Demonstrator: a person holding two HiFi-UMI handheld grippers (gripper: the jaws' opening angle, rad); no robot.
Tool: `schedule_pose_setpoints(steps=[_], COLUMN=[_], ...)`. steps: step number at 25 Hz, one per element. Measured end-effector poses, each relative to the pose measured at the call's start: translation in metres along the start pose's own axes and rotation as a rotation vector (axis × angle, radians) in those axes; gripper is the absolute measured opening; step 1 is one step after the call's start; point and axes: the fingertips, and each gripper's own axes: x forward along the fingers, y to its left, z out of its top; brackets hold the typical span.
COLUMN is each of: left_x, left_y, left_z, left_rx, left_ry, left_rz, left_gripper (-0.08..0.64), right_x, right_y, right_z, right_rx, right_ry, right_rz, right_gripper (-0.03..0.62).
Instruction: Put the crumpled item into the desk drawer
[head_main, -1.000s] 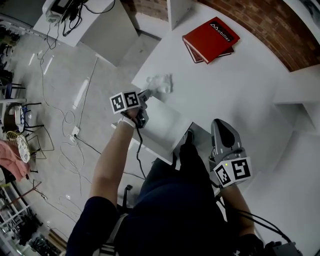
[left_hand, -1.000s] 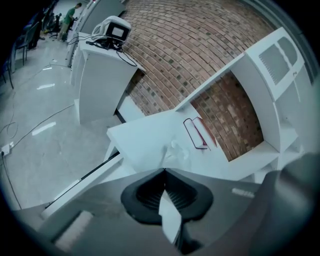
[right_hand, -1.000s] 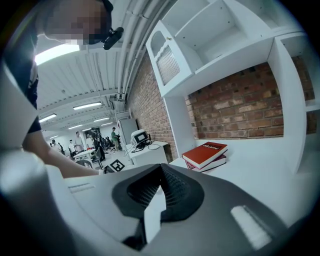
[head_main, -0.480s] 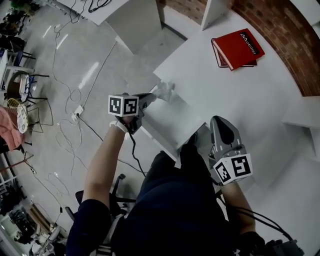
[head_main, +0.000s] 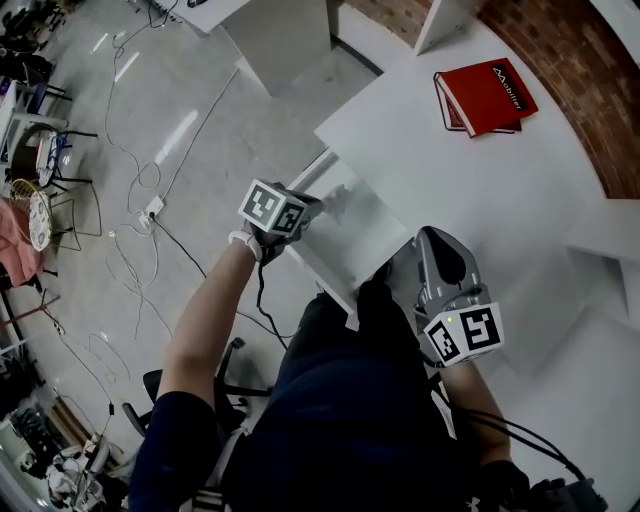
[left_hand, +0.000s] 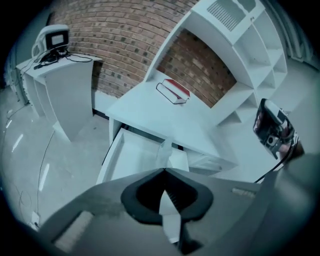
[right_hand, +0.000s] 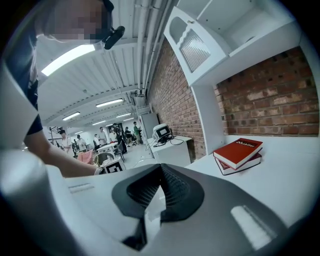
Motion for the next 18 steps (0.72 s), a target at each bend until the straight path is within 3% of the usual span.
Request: schedule_pose_setpoints(steps=[7,11,18], left_x=[0.066,0.099,0.13], left_y=[-0.002,0.011,0.035], left_z=[-0.003,-0.014,-0.04], left_rx=[0.017,0.026,-0.044], left_ry=[0.128,0.193,0.27], left_rz=[-0.02,0.009,0.055], left_gripper=[0.002,0.002,0.002], right_x=[-0.026,-0.043,-0.06], right_y=[-0.03,-0.046,-0.066], right_z=[-0.011,-0.022,-0.04], right_rx=[0.039,0.069,0.118], right_ry=[0.006,0.018,0.033], right_rz=[-0.111,-0.18,-0.245], right_gripper=[0.003,0.002,0.002])
